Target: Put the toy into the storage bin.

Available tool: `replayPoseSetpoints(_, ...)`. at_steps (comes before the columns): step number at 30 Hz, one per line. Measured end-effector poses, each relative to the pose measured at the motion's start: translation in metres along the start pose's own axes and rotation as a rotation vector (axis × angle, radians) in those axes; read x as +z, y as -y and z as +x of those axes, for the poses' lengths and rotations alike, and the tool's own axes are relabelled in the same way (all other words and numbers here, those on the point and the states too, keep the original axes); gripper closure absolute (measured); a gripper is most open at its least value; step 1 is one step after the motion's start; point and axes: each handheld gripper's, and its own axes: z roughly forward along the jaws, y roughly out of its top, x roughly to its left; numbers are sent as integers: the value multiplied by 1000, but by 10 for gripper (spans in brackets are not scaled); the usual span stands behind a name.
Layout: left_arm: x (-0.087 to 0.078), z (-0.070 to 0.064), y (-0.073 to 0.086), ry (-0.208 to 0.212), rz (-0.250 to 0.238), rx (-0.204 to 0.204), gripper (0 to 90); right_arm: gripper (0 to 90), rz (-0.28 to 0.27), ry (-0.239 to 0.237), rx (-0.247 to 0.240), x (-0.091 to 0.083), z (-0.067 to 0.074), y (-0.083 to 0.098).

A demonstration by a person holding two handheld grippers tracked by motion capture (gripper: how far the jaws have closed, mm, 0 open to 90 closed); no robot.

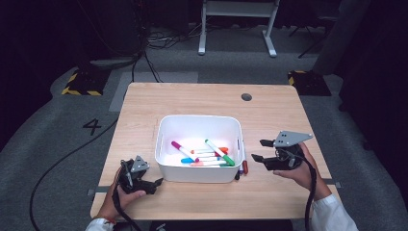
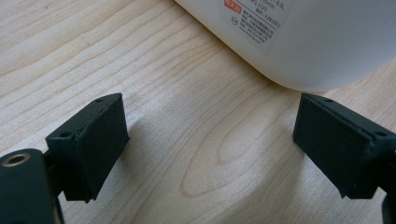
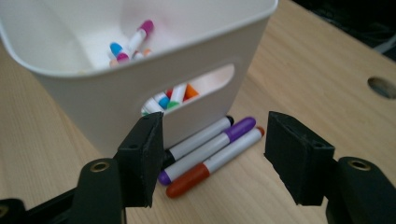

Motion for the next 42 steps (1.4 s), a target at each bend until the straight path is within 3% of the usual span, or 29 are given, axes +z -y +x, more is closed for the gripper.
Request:
replayPoseSetpoints(3,0,0,0,-2,0,-2,102,380,38,-11,43,16,-2,17)
replayPoseSetpoints(9,0,0,0,0,0,-3,103,381,107,-12,71,44,-3,38)
replayPoseSetpoints(17,0,0,0,-1,0,-1,103,381,123,-27,114,62,-3,46)
replayPoseSetpoints(26,0,0,0,0,2,-2,103,389,146,-22,107,77,-1,47)
replayPoseSetpoints(35,0,0,0,-1,0,-1,102,424,177,20,176,76,-21,63)
replayPoseSetpoints(42,0,0,0,-2,0,-1,103,574,185,83,209,67,-31,70)
